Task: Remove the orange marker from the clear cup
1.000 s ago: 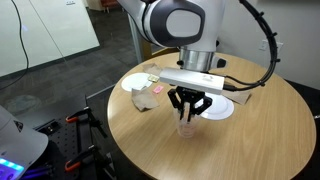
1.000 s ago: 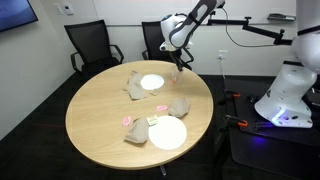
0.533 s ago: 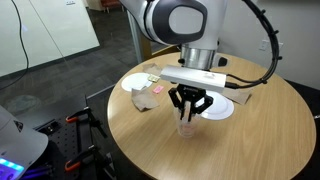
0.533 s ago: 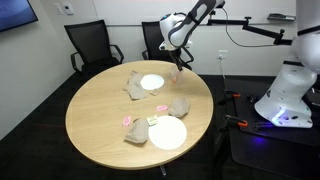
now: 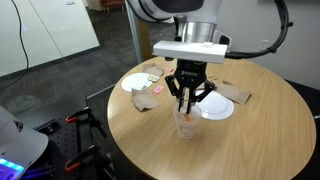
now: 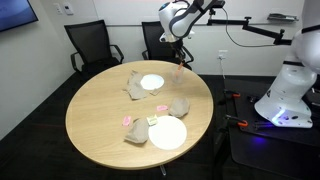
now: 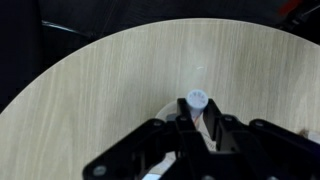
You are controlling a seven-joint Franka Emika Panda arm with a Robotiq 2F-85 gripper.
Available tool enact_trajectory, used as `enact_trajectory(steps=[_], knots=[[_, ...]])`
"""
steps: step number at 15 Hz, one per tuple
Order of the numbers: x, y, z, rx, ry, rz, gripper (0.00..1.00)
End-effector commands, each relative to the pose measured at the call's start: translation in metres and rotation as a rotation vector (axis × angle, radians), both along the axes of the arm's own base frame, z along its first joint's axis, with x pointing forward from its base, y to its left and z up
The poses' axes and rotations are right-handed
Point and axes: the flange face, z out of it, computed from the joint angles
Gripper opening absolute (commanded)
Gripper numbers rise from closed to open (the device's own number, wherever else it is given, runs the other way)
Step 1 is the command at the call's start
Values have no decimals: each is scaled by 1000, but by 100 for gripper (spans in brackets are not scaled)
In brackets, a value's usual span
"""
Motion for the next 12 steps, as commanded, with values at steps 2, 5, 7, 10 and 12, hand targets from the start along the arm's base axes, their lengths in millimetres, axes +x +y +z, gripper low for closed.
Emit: enact_trajectory(steps=[2, 5, 7, 10, 12], knots=[[-20, 7, 51, -12, -58, -12, 5], [-32, 7, 78, 6, -113, -19, 5], [-44, 8, 92, 23, -158, -24, 5], [-64, 16, 107, 56, -233, -15, 5], [-79, 24, 112, 88, -297, -12, 5]])
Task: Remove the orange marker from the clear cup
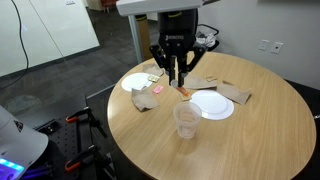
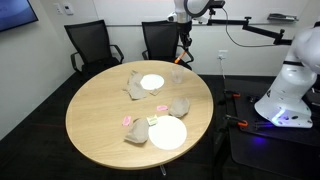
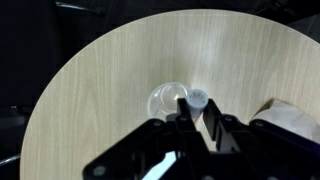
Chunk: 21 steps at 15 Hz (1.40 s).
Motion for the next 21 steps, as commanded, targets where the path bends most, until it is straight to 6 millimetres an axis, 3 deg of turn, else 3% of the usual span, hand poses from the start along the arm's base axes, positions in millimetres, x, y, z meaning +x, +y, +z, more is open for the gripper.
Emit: enact_trajectory(steps=[1, 7, 13, 16, 17, 21], knots=[[-39, 15, 13, 57, -130, 20, 5], [-83, 38, 0, 123, -282, 44, 5], [-112, 53, -32, 170, -372, 36, 5], [-114, 61, -52, 181, -407, 24, 5], [-102, 62, -56, 183, -415, 16, 5], [-96, 78, -76, 194, -453, 0, 5]])
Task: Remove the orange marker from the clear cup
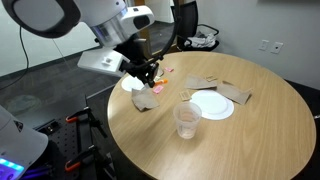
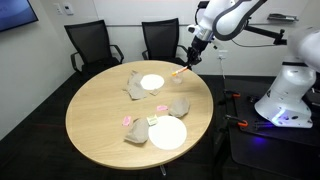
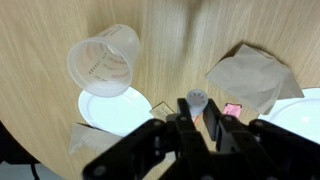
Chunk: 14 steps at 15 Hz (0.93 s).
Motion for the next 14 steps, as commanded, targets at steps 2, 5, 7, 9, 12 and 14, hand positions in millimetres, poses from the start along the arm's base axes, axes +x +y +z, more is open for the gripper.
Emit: enact_trajectory(steps=[2, 5, 7, 9, 12, 14], knots=[[12, 14, -22, 4, -38, -4, 5], [21, 24, -33, 12, -47, -15, 5], [29, 30, -37, 11, -54, -22, 5], [40, 34, -42, 15, -52, -22, 5], [59, 34, -46, 27, -49, 4, 5], [74, 33, -50, 27, -59, 35, 5]])
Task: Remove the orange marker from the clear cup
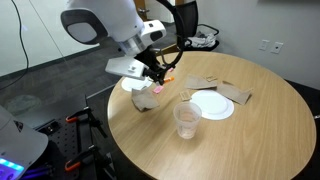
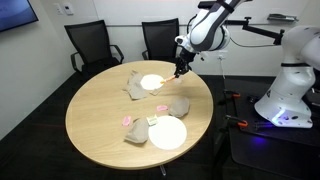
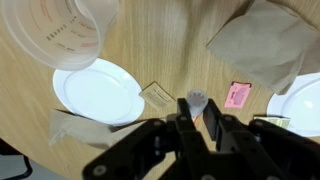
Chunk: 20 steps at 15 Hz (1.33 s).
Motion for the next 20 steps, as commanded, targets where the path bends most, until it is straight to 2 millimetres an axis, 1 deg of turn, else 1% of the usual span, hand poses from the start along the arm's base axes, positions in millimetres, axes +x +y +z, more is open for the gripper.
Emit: enact_trajectory(steps=[1, 4, 8, 13, 16, 17, 18, 19, 20], knots=[[30, -3, -9, -5, -16, 59, 5], [44, -5, -25, 0, -11, 132, 5], [56, -15, -58, 12, 7, 228, 5], [66, -32, -102, 41, 45, 302, 5], [67, -37, -120, 38, 70, 323, 5], [66, -37, -124, 29, 72, 325, 10], [66, -37, -126, 20, 74, 331, 46], [66, -37, -127, 16, 77, 331, 47], [66, -36, -128, 16, 79, 333, 53]])
